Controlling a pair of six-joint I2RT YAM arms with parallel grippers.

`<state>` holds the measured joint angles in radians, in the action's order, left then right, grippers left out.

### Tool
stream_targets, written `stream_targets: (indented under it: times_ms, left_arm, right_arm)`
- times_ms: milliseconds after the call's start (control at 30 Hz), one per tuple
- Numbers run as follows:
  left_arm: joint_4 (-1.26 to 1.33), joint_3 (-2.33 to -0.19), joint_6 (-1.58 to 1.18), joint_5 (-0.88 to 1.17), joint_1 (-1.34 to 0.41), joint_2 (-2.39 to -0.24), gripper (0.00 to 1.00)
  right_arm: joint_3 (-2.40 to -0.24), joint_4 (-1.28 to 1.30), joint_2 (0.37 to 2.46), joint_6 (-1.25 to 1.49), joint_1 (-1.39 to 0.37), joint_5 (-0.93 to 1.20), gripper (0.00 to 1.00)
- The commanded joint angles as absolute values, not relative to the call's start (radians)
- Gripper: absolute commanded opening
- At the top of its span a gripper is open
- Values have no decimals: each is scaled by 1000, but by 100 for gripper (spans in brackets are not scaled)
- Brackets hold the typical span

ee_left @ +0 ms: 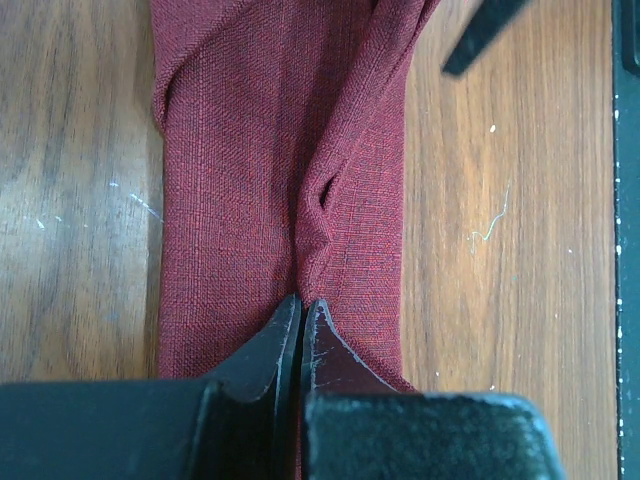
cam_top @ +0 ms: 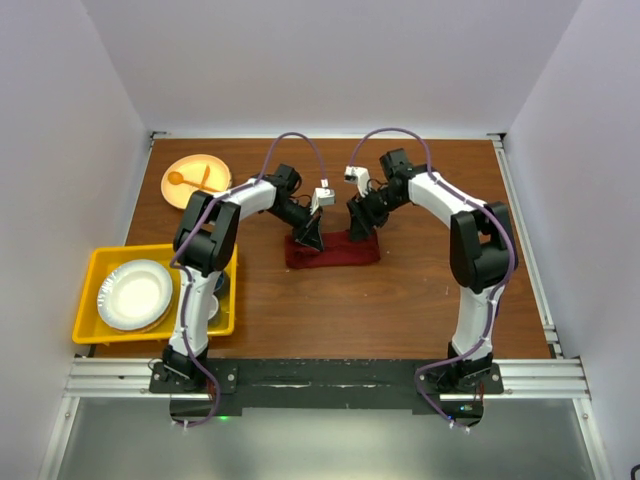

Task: Fold the napkin into a case and place the utensils inside
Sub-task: Fold the 2/3-rectangle-folded napkin at the center of the board.

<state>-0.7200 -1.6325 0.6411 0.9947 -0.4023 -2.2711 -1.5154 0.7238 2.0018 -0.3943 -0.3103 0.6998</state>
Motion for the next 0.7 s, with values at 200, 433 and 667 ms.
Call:
stream_targets:
  times_ms: [200, 433, 667]
  left_arm:
    - [-765, -1652, 673, 940, -377, -2327, 0]
    - [-764, -1652, 669, 937, -376, -2329, 0]
    - [-775, -1648, 673, 937, -376, -2329, 0]
  right_arm:
    - [-1511, 764, 1991, -629, -347, 749, 61]
    - [-1453, 764, 2006, -634, -357, 767, 61]
    - [-1425, 686, 2045, -585, -360, 683, 41]
